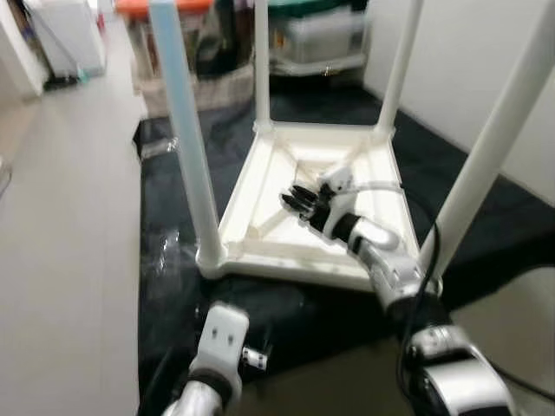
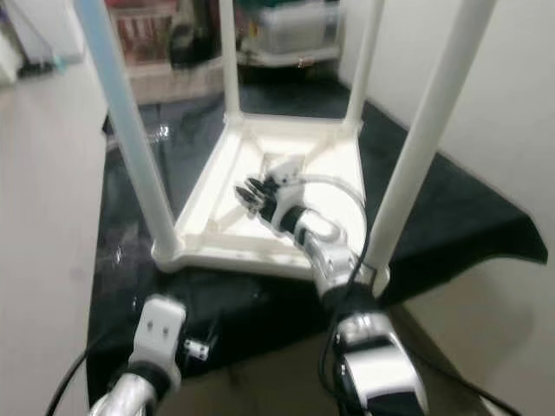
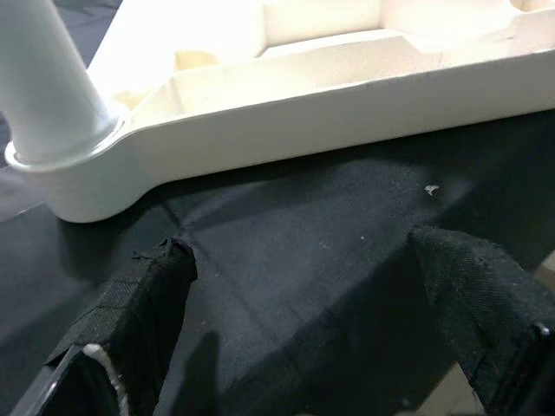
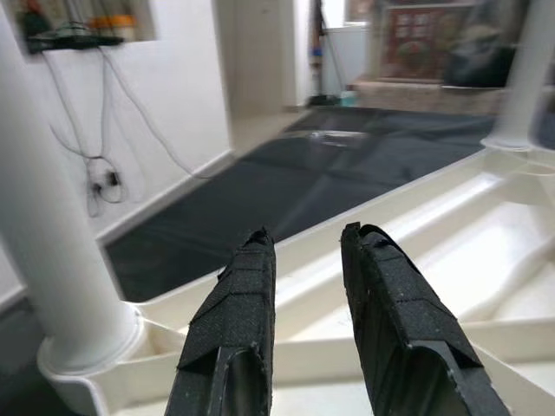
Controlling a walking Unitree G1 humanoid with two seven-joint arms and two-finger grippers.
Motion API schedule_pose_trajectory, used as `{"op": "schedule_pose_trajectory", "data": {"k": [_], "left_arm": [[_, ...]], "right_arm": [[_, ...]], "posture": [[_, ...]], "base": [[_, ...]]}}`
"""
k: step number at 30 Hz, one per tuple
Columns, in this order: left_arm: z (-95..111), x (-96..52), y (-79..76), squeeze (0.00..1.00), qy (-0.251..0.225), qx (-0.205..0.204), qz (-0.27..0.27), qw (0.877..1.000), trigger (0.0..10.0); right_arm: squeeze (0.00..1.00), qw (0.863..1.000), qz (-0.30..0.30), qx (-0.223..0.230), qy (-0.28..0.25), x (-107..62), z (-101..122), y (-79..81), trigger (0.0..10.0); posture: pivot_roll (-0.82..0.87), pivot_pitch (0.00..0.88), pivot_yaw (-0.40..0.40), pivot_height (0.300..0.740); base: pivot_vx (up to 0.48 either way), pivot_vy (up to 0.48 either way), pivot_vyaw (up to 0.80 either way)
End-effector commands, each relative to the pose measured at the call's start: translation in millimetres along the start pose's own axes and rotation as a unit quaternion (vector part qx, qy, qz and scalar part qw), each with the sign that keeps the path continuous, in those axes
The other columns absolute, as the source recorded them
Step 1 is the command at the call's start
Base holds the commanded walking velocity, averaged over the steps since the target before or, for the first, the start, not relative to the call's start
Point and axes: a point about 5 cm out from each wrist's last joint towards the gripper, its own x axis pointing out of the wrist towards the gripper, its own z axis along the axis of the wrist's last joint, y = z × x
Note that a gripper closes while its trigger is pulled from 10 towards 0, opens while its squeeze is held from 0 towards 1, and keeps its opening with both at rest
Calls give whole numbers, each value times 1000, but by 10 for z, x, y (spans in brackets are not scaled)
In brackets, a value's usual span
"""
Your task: Building children table
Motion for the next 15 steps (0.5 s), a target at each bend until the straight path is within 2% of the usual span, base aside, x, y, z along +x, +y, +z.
{"op": "schedule_pose_trajectory", "data": {"k": [1, 3, 4, 7, 10, 12, 14, 15], "left_arm": [[-21, -14, 25, 0, 8, 0, 5, 1000, 10000], [-16, -12, 25, 0, 7, 0, 4, 1000, 10000], [-16, -12, 25, 0, 7, 0, 4, 1000, 10000], [-16, -17, 25, 0, 8, -2, 4, 1000, 10000], [-10, -20, 24, 0, 7, -3, 3, 1000, 10000], [-10, -20, 24, 0, 7, -3, 3, 1000, 10000], [-3, -24, 18, 0, 6, -5, 4, 1000, 10000], [-3, -24, 18, 0, 6, -5, 4, 1000, 10000]], "right_arm": [[0, 999, 47, -9, 18, 14, -28, 77, 10000], [0, 993, 99, -17, 57, -11, -90, 118, 10000], [0, 993, 99, -17, 57, -11, -90, 118, 10000], [0, 983, 137, -58, 108, 2, -102, 122, 10000], [0, 975, 158, -60, 146, 23, -104, 124, 10000], [0, 975, 158, -60, 146, 23, -104, 124, 10000], [0, 962, 175, -57, 201, 40, -115, 112, 10000], [0, 962, 175, -57, 201, 40, -115, 112, 10000]], "posture": [[-69, 43, -16, 740], [-69, 43, -16, 740], [-69, 43, -16, 740], [-66, 45, -18, 740], [-68, 51, -16, 740], [-68, 51, -16, 740], [-68, 62, -24, 740], [-68, 62, -24, 740]], "base": [[0, 0, 0], [0, 0, 0], [0, 0, 0], [0, 0, 0], [0, 0, 0], [0, 0, 0], [0, 0, 0], [0, 0, 0]]}}
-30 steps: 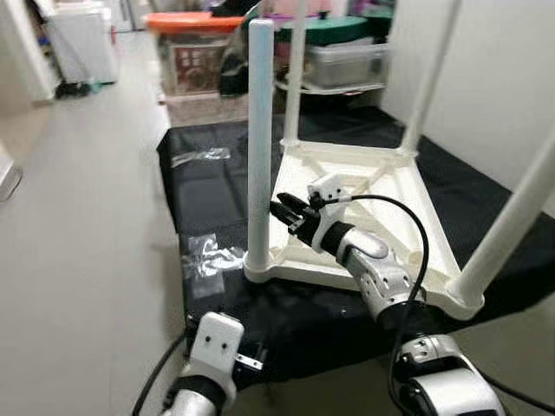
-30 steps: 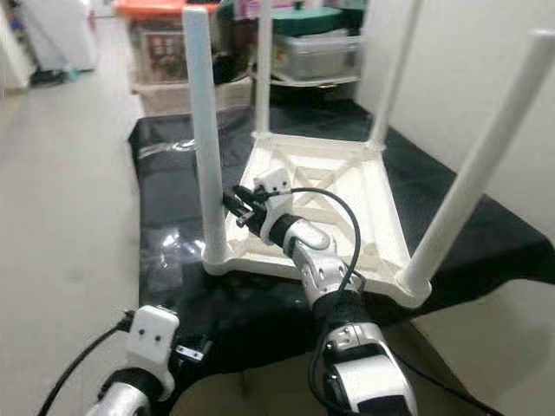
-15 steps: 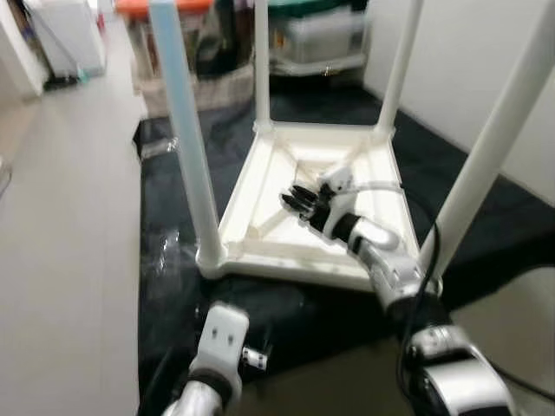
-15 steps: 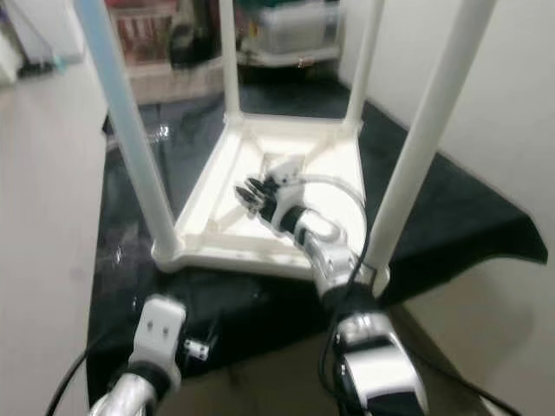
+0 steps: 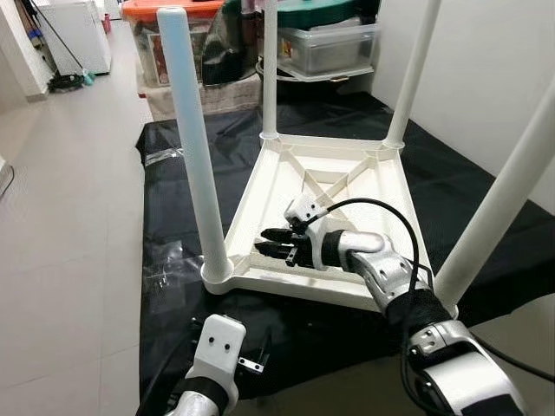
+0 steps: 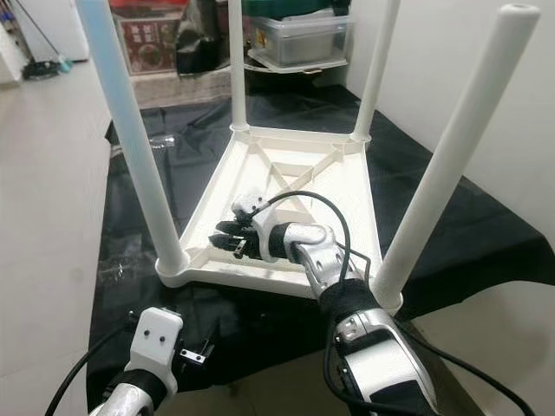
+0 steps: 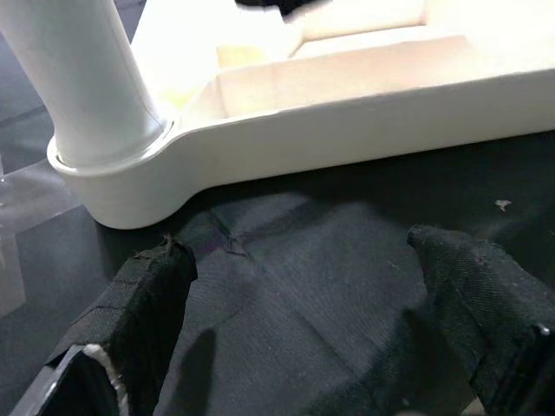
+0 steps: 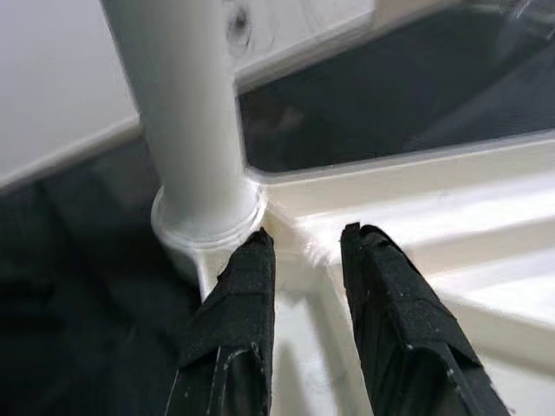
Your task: Building children table
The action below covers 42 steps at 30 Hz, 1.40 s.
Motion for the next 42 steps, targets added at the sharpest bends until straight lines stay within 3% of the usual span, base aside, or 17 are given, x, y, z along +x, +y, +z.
{"op": "schedule_pose_trajectory", "data": {"k": [1, 4, 9, 15, 17, 18, 19, 20, 21, 22, 31, 32, 35, 36, 42], "left_arm": [[-7, -23, 0, 0, 6, -6, 1, 1000, 10000], [10, -41, -12, 0, 3, -11, 2, 1000, 10000], [67, -87, -44, 0, -17, -25, -12, 999, 10000], [68, -98, -51, 0, -18, -25, -13, 999, 10000], [60, -94, -60, 0, -16, -26, -12, 999, 10000], [57, -89, -66, 0, -15, -27, -13, 999, 10000], [55, -86, -69, 0, -14, -28, -12, 999, 10000], [51, -84, -72, 0, -14, -28, -12, 999, 10000], [49, -82, -73, 0, -13, -29, -12, 999, 10000], [49, -82, -76, 0, -13, -29, -13, 999, 10000], [44, -85, -85, 0, -11, -32, -14, 999, 10000], [43, -82, -85, 0, -12, -33, -13, 999, 10000], [42, -81, -85, 0, -12, -33, -12, 999, 10000], [45, -82, -87, 0, -12, -33, -12, 999, 10000], [62, -78, -92, 0, -20, -32, -15, 999, 10000]], "right_arm": [[0, 998, 23, 5, 50, -5, -38, 1, 10000], [0, 993, 72, 16, 95, -28, -72, 41, 10000], [0, 984, 103, 15, 142, -37, -212, 81, 10000], [0, 982, 107, 19, 152, -26, -251, 98, 10000], [55, 979, 111, -1, 172, 10, -300, 127, 10000], [1000, 977, 109, -12, 183, 27, -317, 133, 10000], [1000, 976, 106, -22, 190, 49, -318, 135, 10000], [886, 976, 102, -25, 193, 67, -311, 133, 10000], [886, 976, 99, -26, 194, 79, -306, 132, 10000], [0, 974, 99, -36, 200, 87, -295, 131, 10000], [0, 964, 110, -91, 225, 133, -241, 131, 10000], [0, 960, 118, -107, 229, 148, -215, 125, 4039], [0, 960, 120, -110, 230, 154, -207, 123, 4039], [0, 957, 128, -121, 232, 149, -203, 126, 0], [0, 950, 161, -153, 219, 165, -122, 158, 0]], "posture": [[-68, 66, -27, 740], [-70, 71, -31, 740], [-72, 76, -37, 740], [-70, 75, -37, 740], [-74, 73, -46, 740], [-75, 70, -49, 740], [-75, 70, -49, 740], [-74, 69, -50, 740], [-74, 69, -50, 740], [-76, 68, -51, 740], [-77, 65, -55, 740], [-76, 64, -60, 740], [-76, 64, -60, 740], [-76, 63, -64, 740], [-75, 59, -65, 740]], "base": [[0, 0, 0], [0, 0, 0], [0, 0, 0], [0, 0, 0], [0, 0, 0], [0, 0, 0], [0, 0, 0], [0, 0, 0], [0, 0, 0], [0, 0, 0], [0, 0, 0], [0, 0, 0], [0, 0, 0], [0, 0, 0], [0, 0, 0]]}}
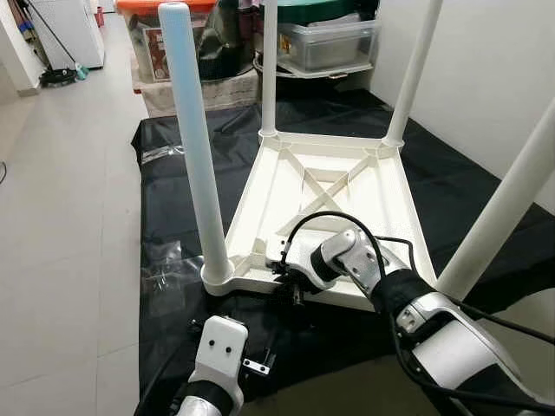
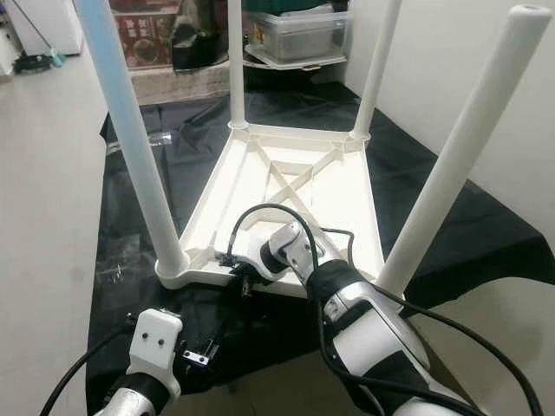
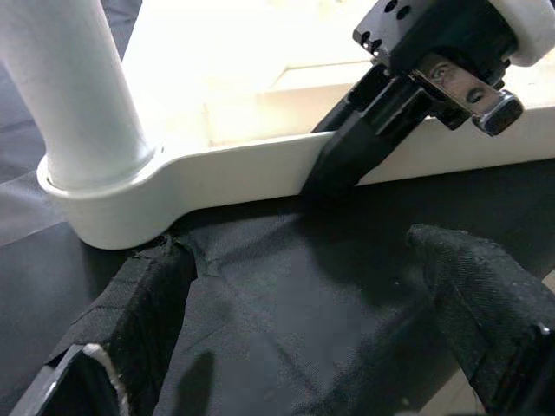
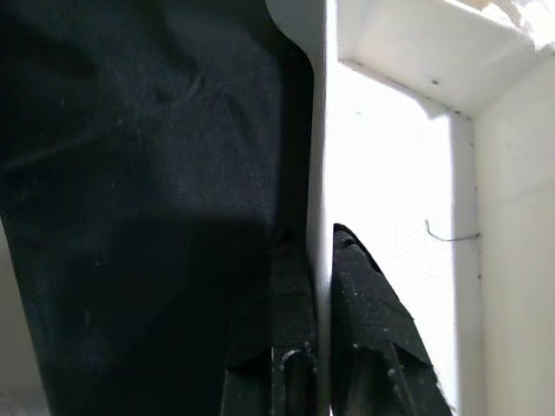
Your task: Building children table
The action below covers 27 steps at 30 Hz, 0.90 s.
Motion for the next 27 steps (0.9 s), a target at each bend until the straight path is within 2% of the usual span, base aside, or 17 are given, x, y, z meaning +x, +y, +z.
{"op": "schedule_pose_trajectory", "data": {"k": [1, 3, 4, 5, 6, 8, 12, 15, 18, 24, 27], "left_arm": [[-26, -5, -17, 0, 3, -6, -2, 1000, 10000], [-18, 1, -16, 0, 0, -6, -4, 1000, 10000], [-15, 6, -14, 0, -1, -6, -5, 1000, 10000], [-12, 10, -13, 0, -2, -5, -5, 1000, 10000], [-12, 10, -13, 0, -2, -5, -5, 1000, 10000], [-9, 15, -14, 0, -3, -4, -7, 1000, 10000], [6, 22, -25, 0, -8, -2, -14, 1000, 10000], [56, 18, -83, 0, -26, 2, -41, 999, 10000], [83, 10, -146, 0, -33, 3, -68, 997, 10000], [69, 15, -135, 0, -30, 6, -67, 997, 10000], [65, 18, -128, 0, -29, 5, -65, 997, 10000]], "right_arm": [[0, 999, 28, -44, -1, 23, 110, 31, 0], [0, 997, 34, -61, -11, 22, 149, 40, 0], [0, 995, 46, -78, -35, 28, 211, 63, 0], [0, 989, 64, -113, -67, 33, 289, 113, 0], [0, 989, 64, -113, -67, 33, 289, 113, 0], [0, 978, 97, -152, -102, 48, 351, 206, 0], [0, 972, 110, -170, -118, 87, 371, 264, 0], [0, 961, 113, -196, -158, 136, 442, 347, 0], [0, 957, 97, -207, -178, 190, 524, 370, 0], [0, 948, 74, -223, -214, 228, 668, 381, 0], [0, 947, 72, -226, -216, 241, 693, 387, 0]], "posture": [[-75, 59, -65, 740], [-76, 60, -65, 740], [-77, 59, -64, 740], [-77, 60, -65, 740], [-77, 60, -65, 740], [-76, 61, -64, 740], [-76, 61, -61, 740], [-76, 61, -61, 740], [-74, 59, -56, 740], [-72, 60, -55, 740], [-72, 60, -55, 740]], "base": [[0, 0, 0], [0, 0, 0], [0, 0, 0], [0, 0, 0], [0, 0, 0], [0, 0, 0], [0, 0, 0], [0, 0, 0], [0, 0, 0], [0, 0, 0], [0, 0, 0]]}}
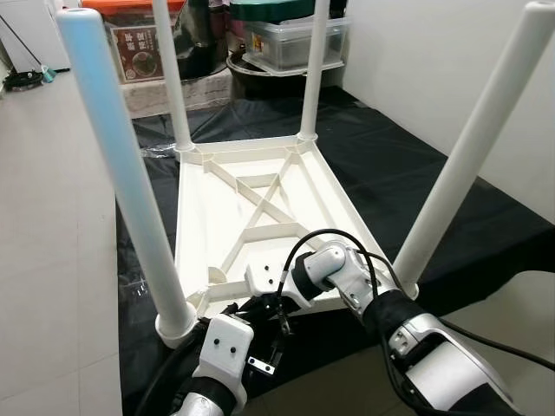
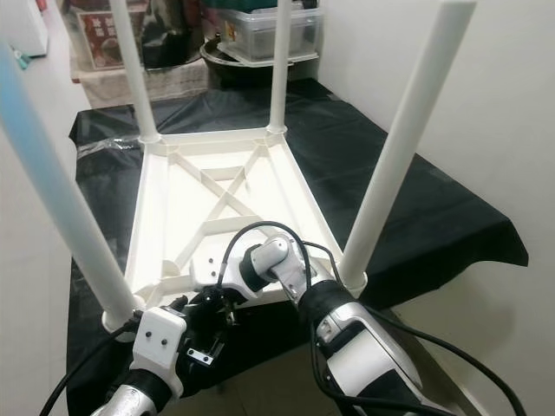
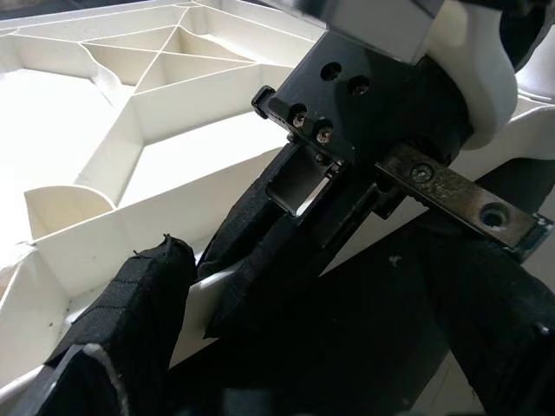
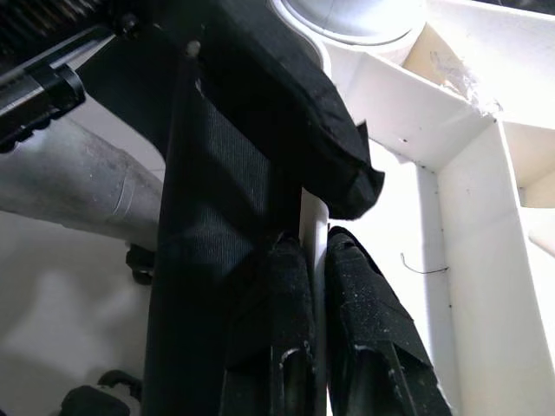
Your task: Building children table
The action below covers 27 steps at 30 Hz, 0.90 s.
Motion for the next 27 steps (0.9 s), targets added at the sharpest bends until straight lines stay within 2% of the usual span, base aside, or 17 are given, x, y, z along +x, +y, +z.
{"op": "schedule_pose_trajectory", "data": {"k": [1, 11, 14, 15, 18, 23, 27], "left_arm": [[7, 15, -78, 0, -4, -10, -22, 1000, 10000], [-10, 25, -69, 0, -1, -11, -21, 1000, 10000], [-17, 27, -63, 0, 1, -12, -20, 1000, 10000], [-17, 27, -63, 0, 1, -12, -20, 1000, 10000], [-20, 27, -58, 0, 2, -13, -19, 1000, 10000], [-26, 29, -54, 0, 3, -14, -19, 1000, 10000], [-27, 27, -56, 0, 4, -15, -20, 1000, 10000]], "right_arm": [[0, 995, -21, -77, -67, 109, 373, -93, 0], [0, 993, -17, -98, -58, 126, 331, -61, 0], [0, 994, -2, -107, -12, 19, 181, -59, 0], [0, 994, -2, -107, -12, 19, 181, -59, 0], [0, 994, 11, -98, 38, -164, 51, -97, 0], [0, 994, 15, -82, 69, -320, 8, -152, 0], [0, 994, 6, -75, 76, -376, 15, -193, 0]], "posture": [[-72, 60, -55, 740], [-72, 60, -55, 740], [-67, 60, -56, 740], [-67, 60, -56, 740], [-67, 60, -56, 740], [-70, 60, -55, 740], [-71, 61, -52, 740]], "base": [[0, 0, 0], [0, 0, 0], [0, 0, 0], [0, 0, 0], [0, 0, 0], [0, 0, 0], [0, 0, 0]]}}
